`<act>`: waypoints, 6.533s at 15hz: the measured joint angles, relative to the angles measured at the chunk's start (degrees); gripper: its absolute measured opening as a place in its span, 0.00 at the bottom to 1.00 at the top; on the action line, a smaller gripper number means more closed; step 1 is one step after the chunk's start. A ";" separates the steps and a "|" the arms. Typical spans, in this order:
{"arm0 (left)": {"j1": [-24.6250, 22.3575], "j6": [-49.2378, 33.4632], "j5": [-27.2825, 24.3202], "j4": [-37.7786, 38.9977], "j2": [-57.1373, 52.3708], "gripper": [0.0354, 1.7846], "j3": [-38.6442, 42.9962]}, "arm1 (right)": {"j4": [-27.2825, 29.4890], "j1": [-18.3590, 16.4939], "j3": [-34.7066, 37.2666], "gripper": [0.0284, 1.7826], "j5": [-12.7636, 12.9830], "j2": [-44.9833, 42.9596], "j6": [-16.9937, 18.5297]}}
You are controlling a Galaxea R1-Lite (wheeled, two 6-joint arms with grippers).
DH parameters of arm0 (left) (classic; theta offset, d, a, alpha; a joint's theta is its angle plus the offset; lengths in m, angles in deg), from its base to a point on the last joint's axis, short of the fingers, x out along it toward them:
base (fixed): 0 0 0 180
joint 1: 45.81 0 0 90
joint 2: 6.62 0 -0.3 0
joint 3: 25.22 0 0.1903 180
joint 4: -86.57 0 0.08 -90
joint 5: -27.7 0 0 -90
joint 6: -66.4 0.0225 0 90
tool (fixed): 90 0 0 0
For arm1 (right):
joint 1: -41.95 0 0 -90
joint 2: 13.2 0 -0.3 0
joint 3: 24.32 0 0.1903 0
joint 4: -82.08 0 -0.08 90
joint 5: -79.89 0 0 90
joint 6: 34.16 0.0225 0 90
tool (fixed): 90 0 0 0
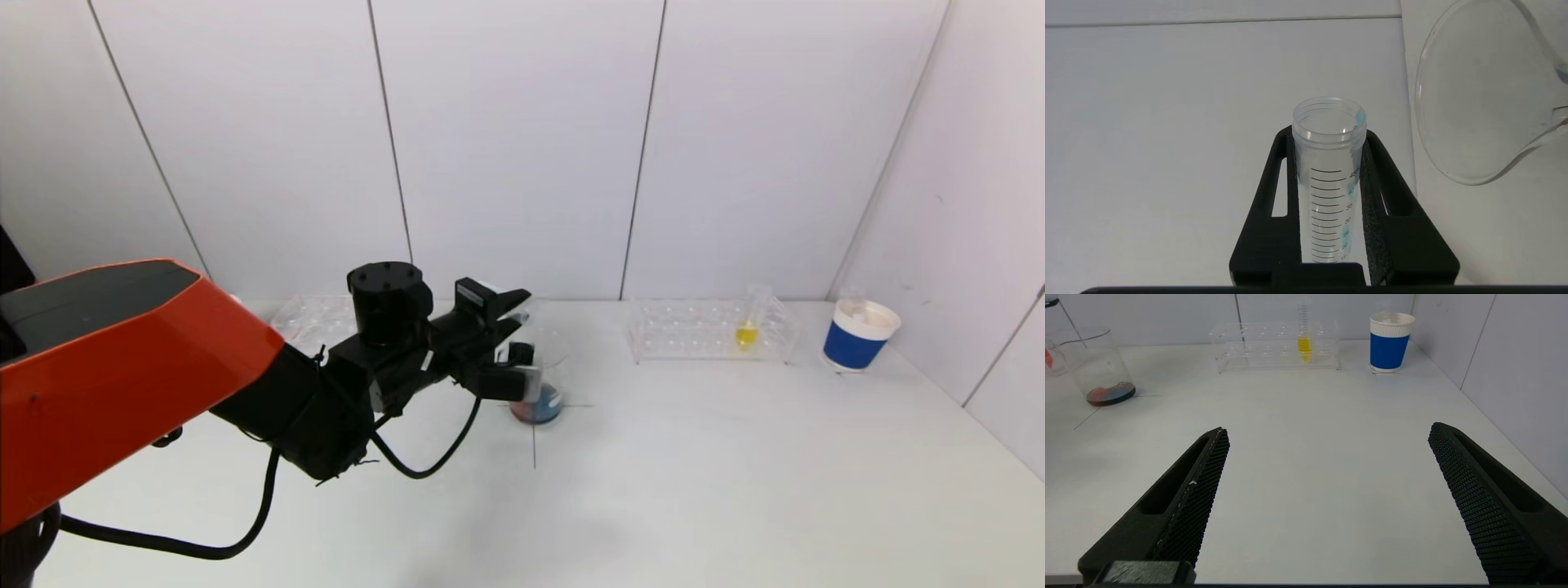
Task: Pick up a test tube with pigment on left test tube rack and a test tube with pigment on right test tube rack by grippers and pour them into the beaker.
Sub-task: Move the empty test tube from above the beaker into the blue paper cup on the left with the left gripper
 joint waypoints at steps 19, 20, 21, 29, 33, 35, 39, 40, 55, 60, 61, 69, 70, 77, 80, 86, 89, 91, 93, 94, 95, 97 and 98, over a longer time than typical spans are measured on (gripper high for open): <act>-3.41 -22.86 18.52 -13.96 -10.42 0.23 -11.59 | 0.00 0.02 0.00 1.00 0.00 0.00 0.00; -4.02 -23.56 19.37 -16.49 -11.28 0.23 -13.07 | 0.00 0.05 0.00 1.00 0.00 0.00 -0.01; -4.74 -24.37 20.08 -18.75 -12.06 0.23 -14.77 | 0.02 0.05 0.00 1.00 0.00 0.00 0.00; -8.19 -34.13 23.72 -30.90 -16.59 0.23 -22.60 | 0.00 0.02 0.00 1.00 0.00 0.00 0.00; -9.53 -40.36 24.32 -36.50 -18.27 0.23 -27.70 | 0.02 0.02 0.00 1.00 -0.02 0.00 -0.01; -11.03 -43.14 24.41 -40.28 -18.88 0.23 -30.10 | 0.00 0.05 0.00 1.00 0.00 0.00 -0.01; -14.17 -49.57 24.32 -45.92 -20.41 0.23 -32.72 | 0.00 0.05 0.00 1.00 0.00 0.00 -0.01; -15.06 -51.33 24.32 -46.12 -20.74 0.23 -33.07 | 0.02 0.05 0.00 1.00 0.00 0.00 -0.01; -32.57 -75.51 23.88 -45.52 -23.77 0.23 -26.01 | 0.00 0.02 0.00 1.00 0.00 0.00 -0.01; -36.75 -78.40 23.50 -39.49 -23.30 0.23 -20.29 | 0.00 0.05 0.00 1.00 0.00 0.00 0.00; -37.56 -79.14 23.42 -37.96 -22.69 0.23 -19.48 | 0.02 0.05 0.00 1.00 0.00 0.00 -0.01; -43.59 -82.40 23.42 -28.32 -14.18 0.23 -17.27 | 0.02 0.02 0.00 1.00 0.00 0.00 -0.01; -43.98 -82.59 23.47 -26.30 -12.76 0.23 -17.14 | 0.02 0.02 0.00 1.00 0.00 0.00 -0.01; -45.06 -82.97 23.28 -17.40 -3.17 0.23 -18.41 | 0.02 0.05 0.00 1.00 -0.02 0.00 -0.04; -45.06 -83.55 23.25 -15.45 0.07 0.23 -19.35 | 0.02 0.02 0.00 1.00 0.00 0.00 -0.01; -44.97 -83.60 23.22 -11.12 4.74 0.23 -18.93 | 0.00 0.02 0.00 1.00 0.00 0.00 -0.01; -44.81 -83.53 23.11 -9.29 5.64 0.23 -17.03 | 0.02 0.02 0.00 1.00 0.00 0.00 -0.01; -44.56 -83.52 22.92 -7.91 5.95 0.23 -15.38 | 0.00 0.02 0.00 1.00 0.00 0.00 -0.01; -44.29 -83.58 22.37 -5.33 6.63 0.23 -13.78 | 0.00 0.00 0.00 1.00 -0.02 0.00 -0.01; -44.25 -83.55 22.31 -3.69 7.16 0.23 -12.87 | 0.00 0.02 0.00 1.00 0.00 0.00 -0.01; -44.20 -83.58 22.28 -2.57 7.63 0.23 -12.26 | 0.02 0.02 0.00 1.00 0.00 0.00 -0.01; -44.20 -83.58 22.31 -1.08 8.59 0.23 -11.35 | 0.02 0.02 0.00 1.00 0.00 0.00 -0.01; -44.20 -83.58 22.28 -0.41 9.06 0.23 -10.86 | 0.00 0.05 0.00 1.00 0.00 0.00 -0.01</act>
